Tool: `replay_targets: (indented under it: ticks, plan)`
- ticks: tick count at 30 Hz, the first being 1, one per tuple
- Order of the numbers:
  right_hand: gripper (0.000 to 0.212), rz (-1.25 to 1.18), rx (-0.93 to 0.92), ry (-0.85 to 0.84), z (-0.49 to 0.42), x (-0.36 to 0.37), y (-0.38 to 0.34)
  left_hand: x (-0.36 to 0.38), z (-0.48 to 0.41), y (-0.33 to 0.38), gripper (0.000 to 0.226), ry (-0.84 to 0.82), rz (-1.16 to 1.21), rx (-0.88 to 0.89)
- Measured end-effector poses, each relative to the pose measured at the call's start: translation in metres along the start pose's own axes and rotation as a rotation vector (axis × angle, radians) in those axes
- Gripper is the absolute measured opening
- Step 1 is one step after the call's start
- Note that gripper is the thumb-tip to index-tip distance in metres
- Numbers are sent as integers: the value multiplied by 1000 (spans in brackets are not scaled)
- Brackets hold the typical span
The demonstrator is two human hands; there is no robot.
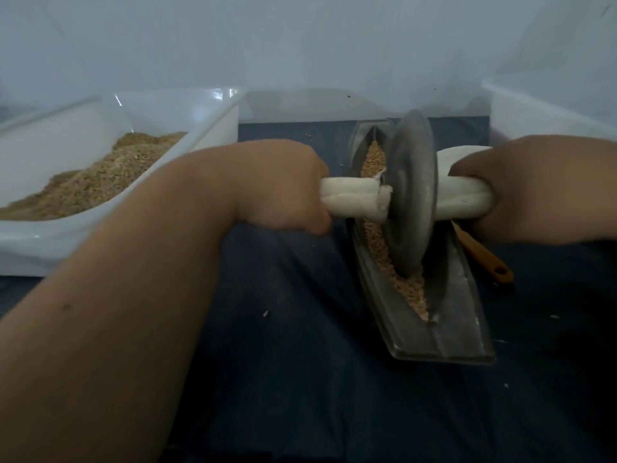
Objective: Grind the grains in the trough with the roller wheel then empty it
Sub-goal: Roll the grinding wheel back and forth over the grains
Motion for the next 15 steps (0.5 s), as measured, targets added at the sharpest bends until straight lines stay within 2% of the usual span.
replay_targets:
  ticks: [2,4,10,12,15]
  plan:
    - [29,25,0,55,-3,3,0,4,-6,-1,26,40,-17,2]
    - [25,40,14,105,-6,7,0,8,-12,-4,25,91,-17,-9]
    - [15,101,133,330,-33,21,6,20,-37,1,21,490,-177,-194]
    - [14,127,155,390,-41,24,7,22,-43,3,22,526,-208,-227]
    - [14,140,150,380,-41,23,8,20,-41,-1,18,477,-172,-209]
Point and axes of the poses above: each hand's wrist, its own z-axis away from the middle knuckle, its own x-axis out of the palm, y = z × x, the point moved 1 cm from there along -z, towards the middle knuckle, and after that the axes turned 6 degrees about -y, right-handed, at the moved point
